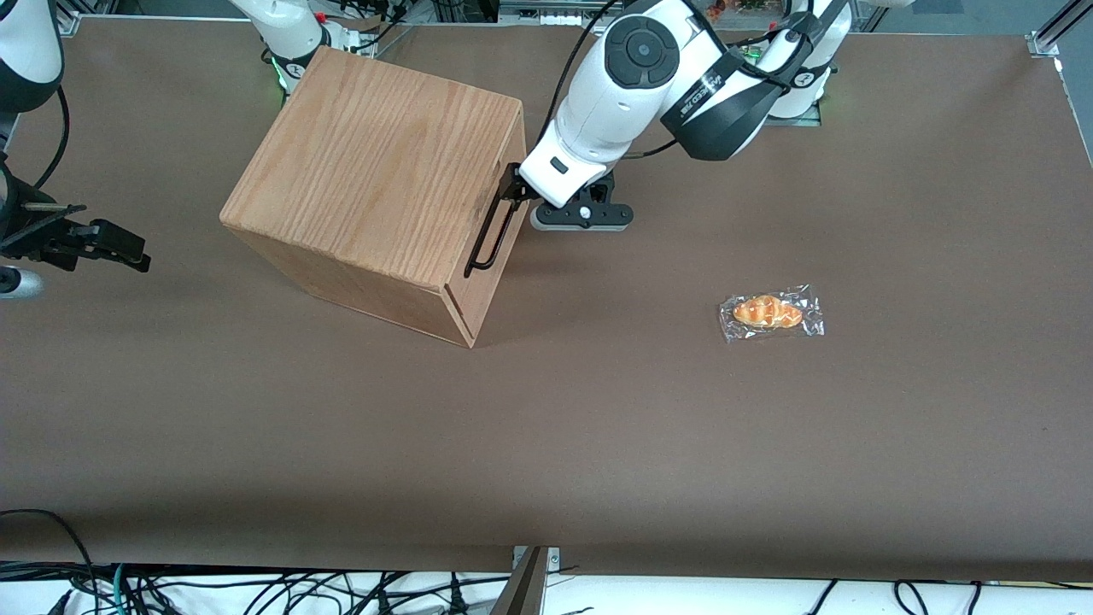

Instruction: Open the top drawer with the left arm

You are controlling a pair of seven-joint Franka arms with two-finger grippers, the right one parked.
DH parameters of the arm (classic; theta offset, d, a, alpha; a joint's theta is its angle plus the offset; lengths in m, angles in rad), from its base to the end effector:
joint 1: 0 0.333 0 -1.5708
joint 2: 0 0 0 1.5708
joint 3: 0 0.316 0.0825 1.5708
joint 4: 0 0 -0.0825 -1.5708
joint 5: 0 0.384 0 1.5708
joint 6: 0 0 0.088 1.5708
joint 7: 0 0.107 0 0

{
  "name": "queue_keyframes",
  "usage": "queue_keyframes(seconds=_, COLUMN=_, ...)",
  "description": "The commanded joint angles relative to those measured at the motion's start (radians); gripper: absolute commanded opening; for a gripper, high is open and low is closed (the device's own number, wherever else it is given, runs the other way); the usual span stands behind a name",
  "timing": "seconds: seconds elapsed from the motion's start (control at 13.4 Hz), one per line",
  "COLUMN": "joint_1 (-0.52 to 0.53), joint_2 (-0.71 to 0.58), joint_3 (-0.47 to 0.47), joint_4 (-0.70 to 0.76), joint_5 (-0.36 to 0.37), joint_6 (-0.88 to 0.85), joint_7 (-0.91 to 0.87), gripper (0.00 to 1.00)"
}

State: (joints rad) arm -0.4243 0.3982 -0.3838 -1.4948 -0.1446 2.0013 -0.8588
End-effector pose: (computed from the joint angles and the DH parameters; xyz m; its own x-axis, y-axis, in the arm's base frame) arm 0.4945 -0.4738 0.4705 0.9838 0.1196 -0.1337 0.1526 -0.9496 0.2737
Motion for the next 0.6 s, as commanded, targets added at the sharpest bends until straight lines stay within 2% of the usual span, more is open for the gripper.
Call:
queue_keyframes(seconds=0.0, joint_1=-0.011, joint_2=0.027, joint_3=0.003, joint_4=0.045, joint_5=0.002, joint_6=-0.010, joint_7=0.010, gripper=1.00)
queue_keyframes(seconds=0.07, joint_1=-0.011, joint_2=0.033, joint_3=0.002, joint_4=0.047, joint_5=0.025, joint_6=-0.010, joint_7=0.026, gripper=1.00)
queue_keyframes(seconds=0.52, joint_1=-0.036, joint_2=0.083, joint_3=0.005, joint_4=0.079, joint_5=0.030, joint_6=-0.009, joint_7=0.078, gripper=1.00)
